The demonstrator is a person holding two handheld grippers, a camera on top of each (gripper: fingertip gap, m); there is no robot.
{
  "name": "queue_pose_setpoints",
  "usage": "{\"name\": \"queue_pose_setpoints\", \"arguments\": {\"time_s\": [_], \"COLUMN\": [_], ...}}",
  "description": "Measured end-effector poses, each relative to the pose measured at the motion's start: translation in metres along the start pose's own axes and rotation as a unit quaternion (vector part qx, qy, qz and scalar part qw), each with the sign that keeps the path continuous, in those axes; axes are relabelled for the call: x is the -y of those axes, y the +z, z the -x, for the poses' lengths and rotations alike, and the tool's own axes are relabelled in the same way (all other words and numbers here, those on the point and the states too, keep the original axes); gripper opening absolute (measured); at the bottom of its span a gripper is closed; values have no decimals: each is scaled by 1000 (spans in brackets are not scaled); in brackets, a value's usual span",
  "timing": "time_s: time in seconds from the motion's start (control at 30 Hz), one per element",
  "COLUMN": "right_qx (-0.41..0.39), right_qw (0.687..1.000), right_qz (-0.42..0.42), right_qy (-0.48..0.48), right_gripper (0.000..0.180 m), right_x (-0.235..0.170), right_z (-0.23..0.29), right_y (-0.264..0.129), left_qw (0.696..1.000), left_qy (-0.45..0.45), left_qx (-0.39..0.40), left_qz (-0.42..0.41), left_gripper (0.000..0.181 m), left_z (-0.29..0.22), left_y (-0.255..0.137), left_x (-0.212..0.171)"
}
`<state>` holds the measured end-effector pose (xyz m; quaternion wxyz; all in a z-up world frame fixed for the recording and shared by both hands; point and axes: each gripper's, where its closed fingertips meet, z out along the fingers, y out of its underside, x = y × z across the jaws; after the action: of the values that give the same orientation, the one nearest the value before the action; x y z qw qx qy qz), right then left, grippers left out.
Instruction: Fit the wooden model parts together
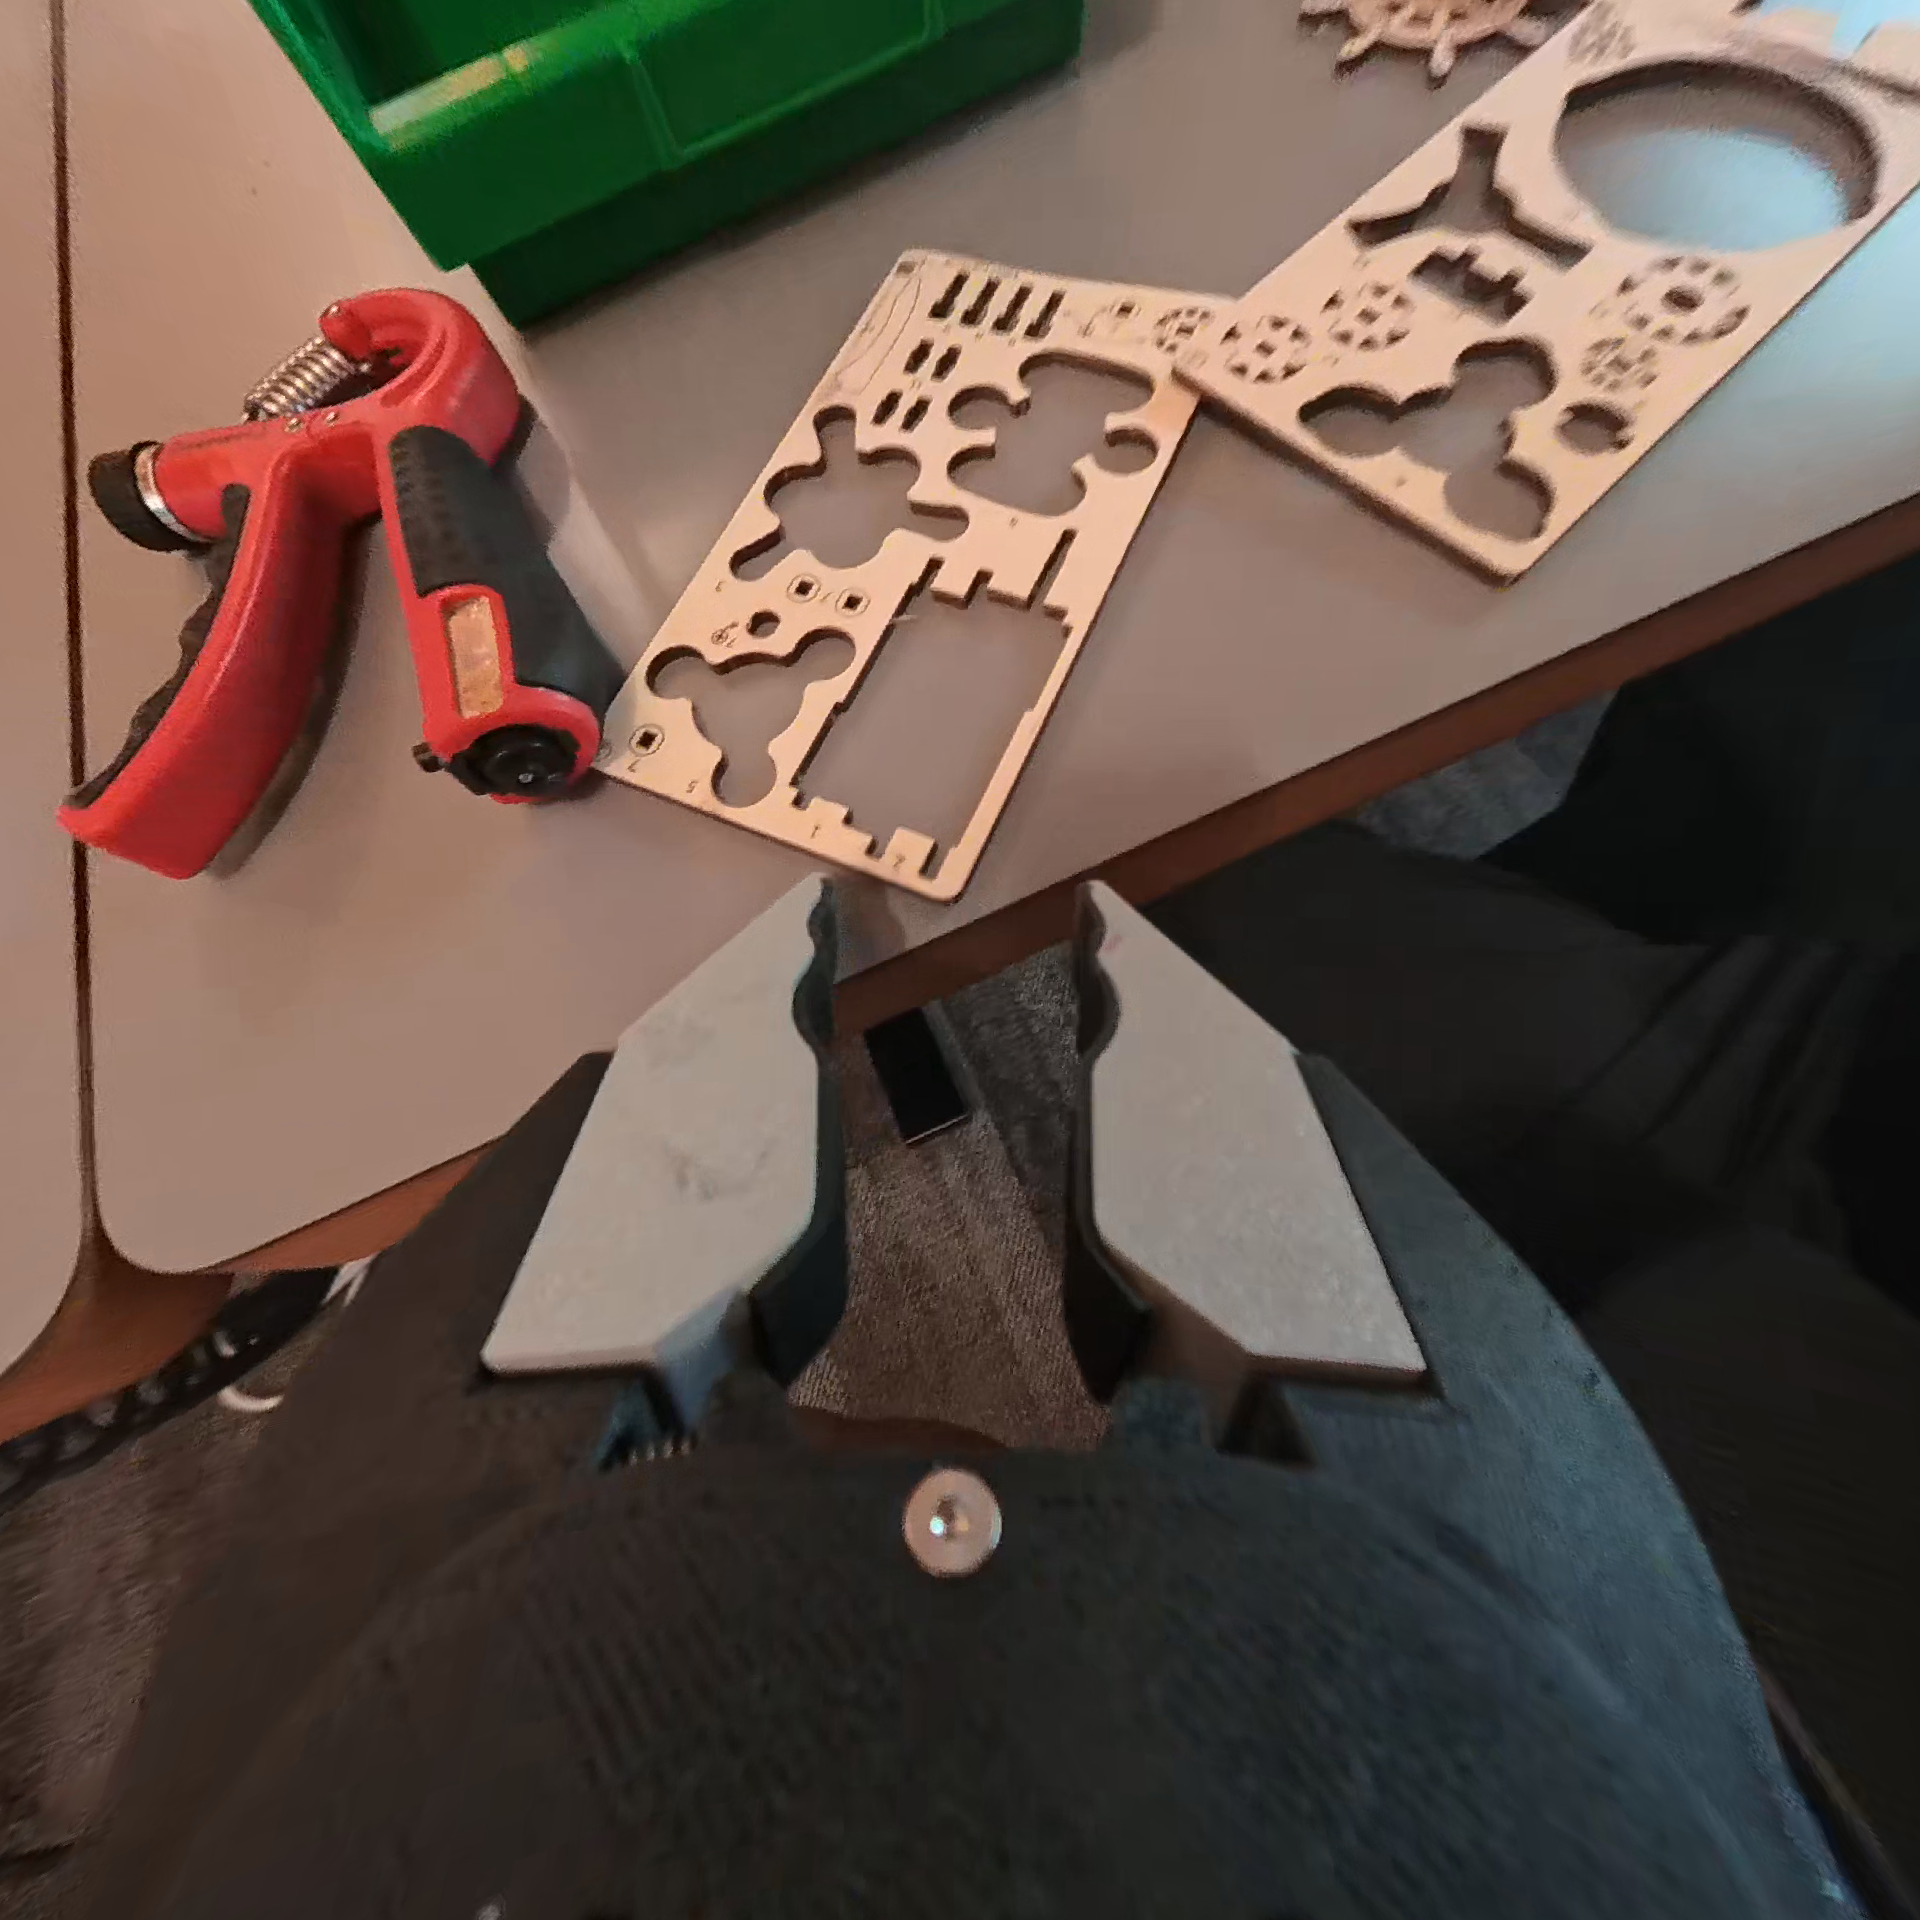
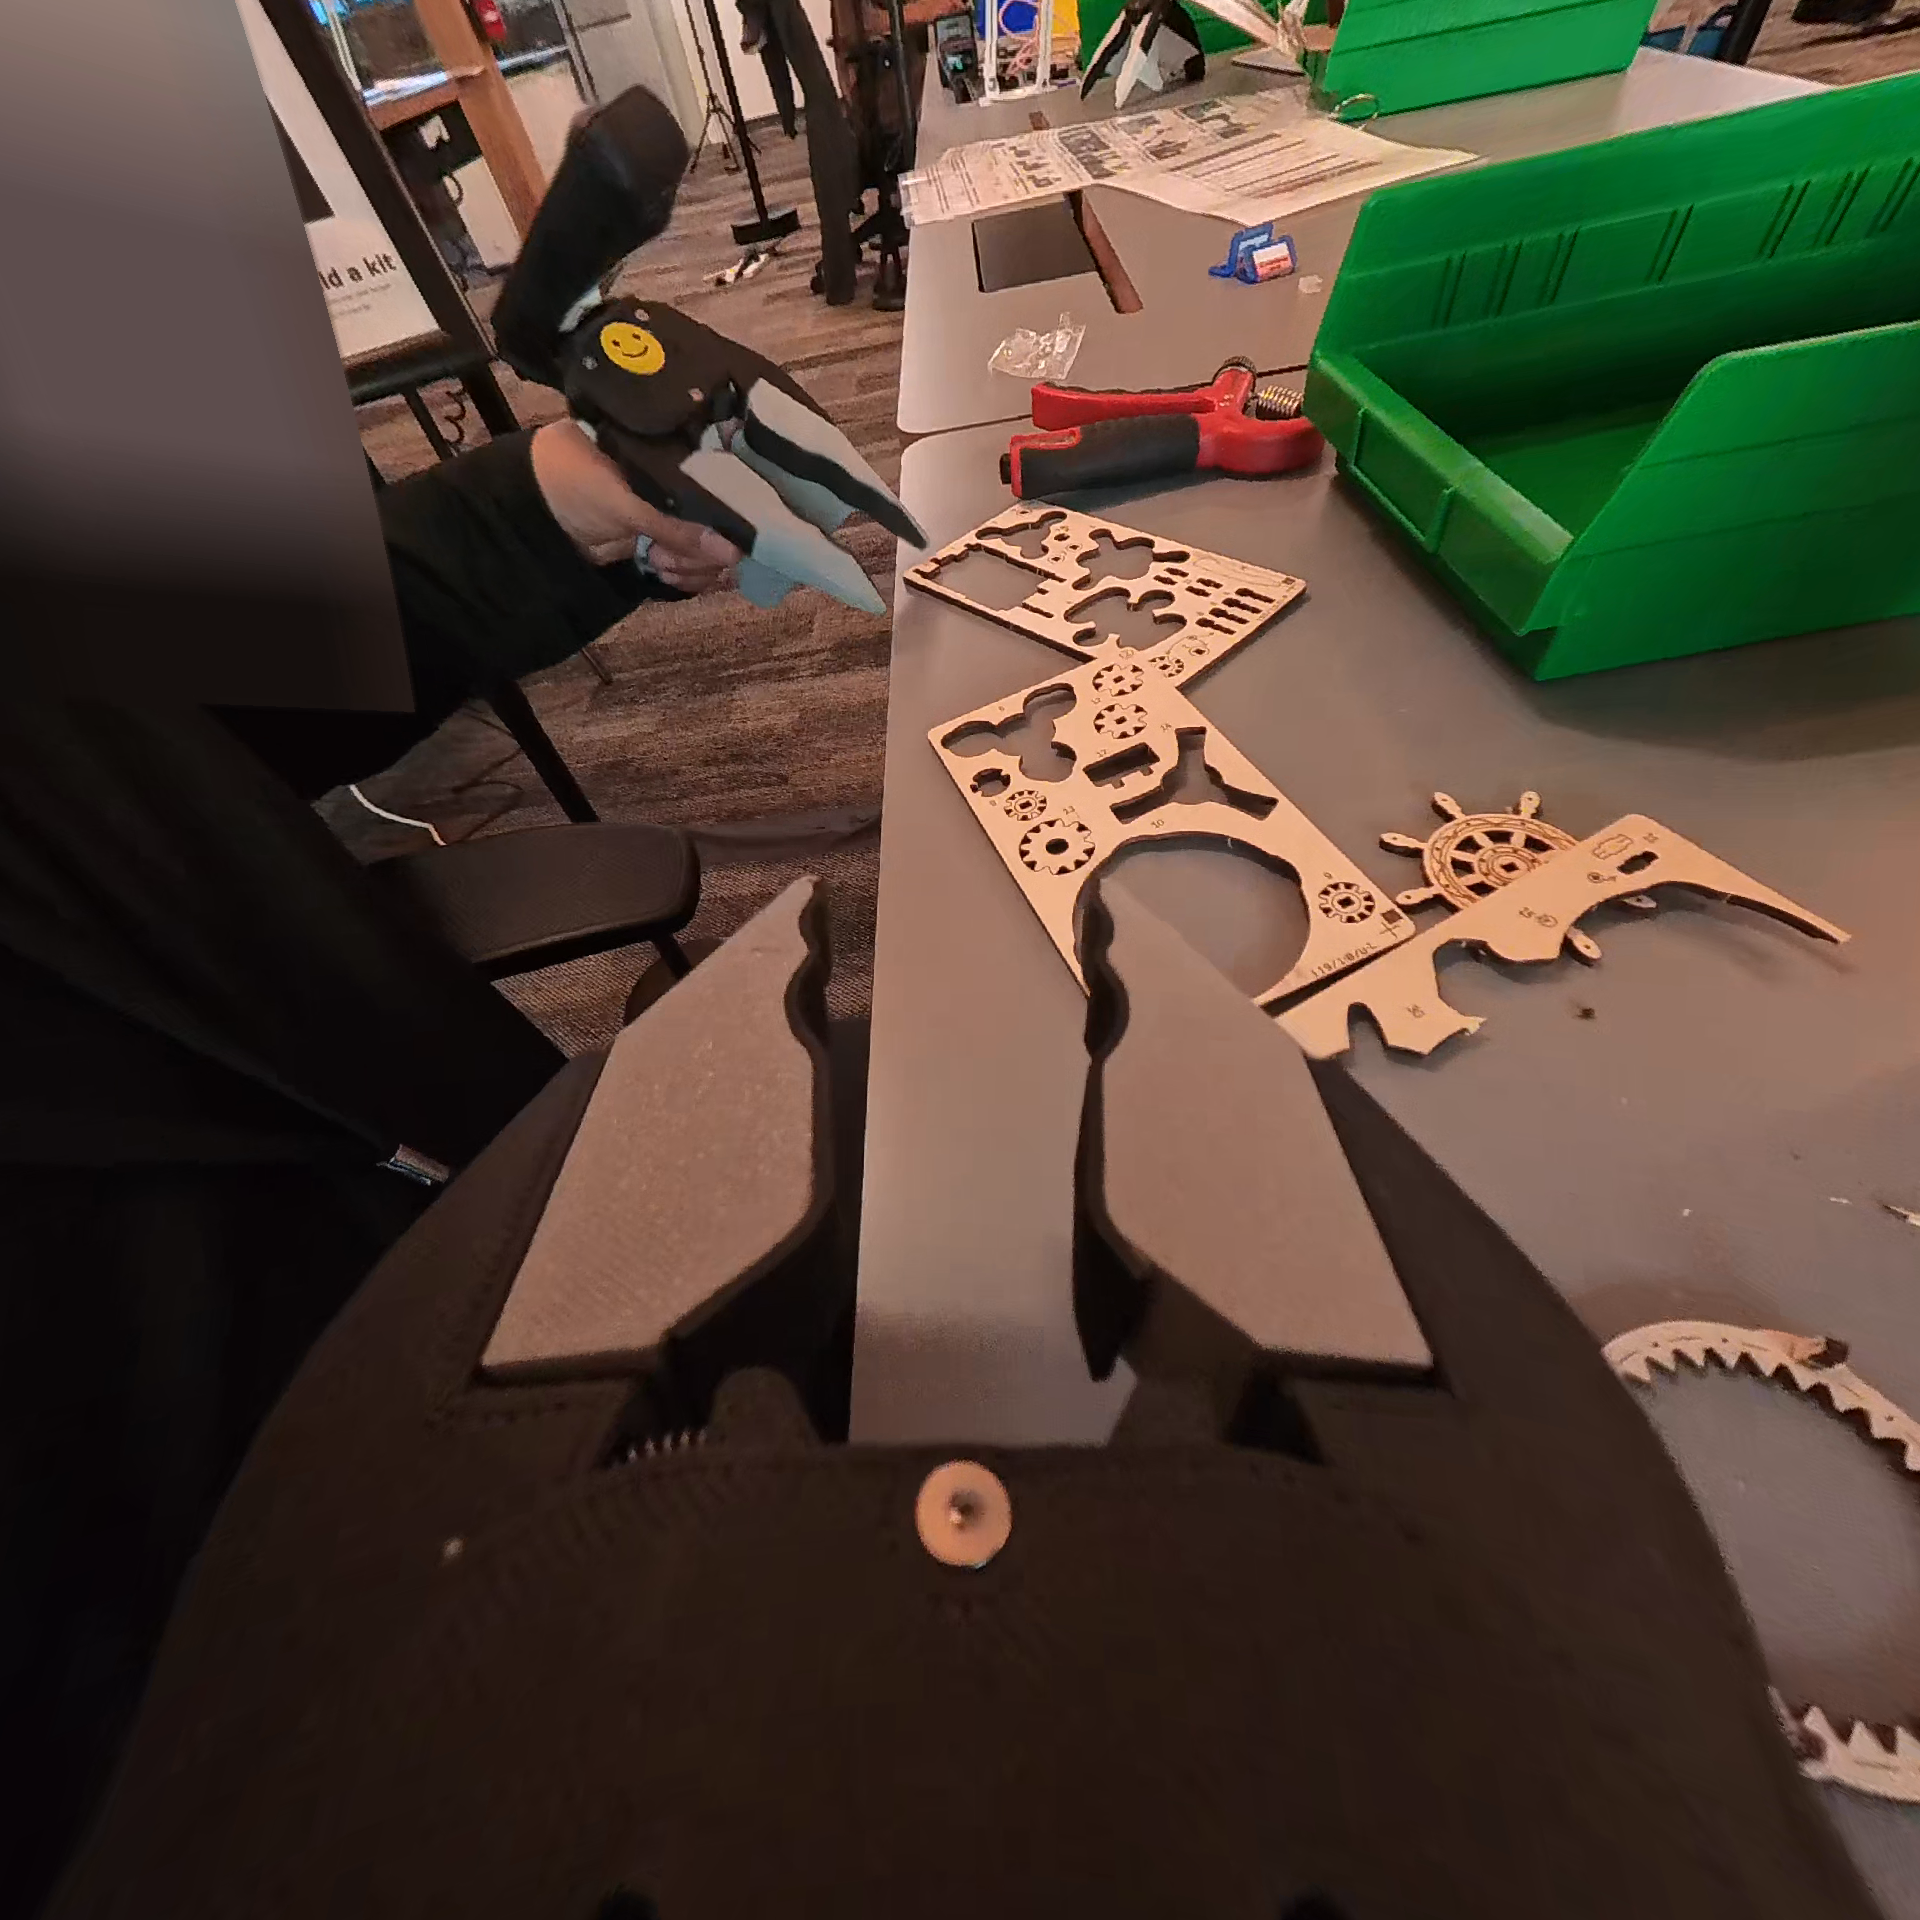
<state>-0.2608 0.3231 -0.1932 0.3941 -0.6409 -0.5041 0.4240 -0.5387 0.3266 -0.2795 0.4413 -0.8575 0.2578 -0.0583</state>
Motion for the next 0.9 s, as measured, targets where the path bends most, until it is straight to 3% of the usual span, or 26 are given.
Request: {"name": "queue_pose_setpoints", "arguments": {"time_s": [0.17,0.33,0.43,0.5,0.6,0.9], "right_qx": [-5,9,11,9,2,2], "right_qw": [1000,1000,1000,1000,1000,999], "right_qz": [6,-6,-7,-4,2,-14], "right_qy": [13,28,26,23,22,37], "right_gripper": [45,45,45,45,44,44], "right_x": [-7,-4,-3,-3,-6,-5], "right_z": [-3,-4,-3,-2,-3,-9], "right_y": [-4,-3,-1,-1,-4,-10], "left_qw": [1000,999,998,997,993,990], "left_qy": [-17,10,49,76,76,75], "left_qx": [9,-14,-20,-23,-86,-107], "left_qz": [-1,-41,-18,13,27,50], "left_gripper": [37,37,37,28,1,1], "left_z": [9,0,-2,2,-8,4], "left_y": [-8,-6,8,16,12,0], "left_x": [-8,18,23,16,11,-1]}}
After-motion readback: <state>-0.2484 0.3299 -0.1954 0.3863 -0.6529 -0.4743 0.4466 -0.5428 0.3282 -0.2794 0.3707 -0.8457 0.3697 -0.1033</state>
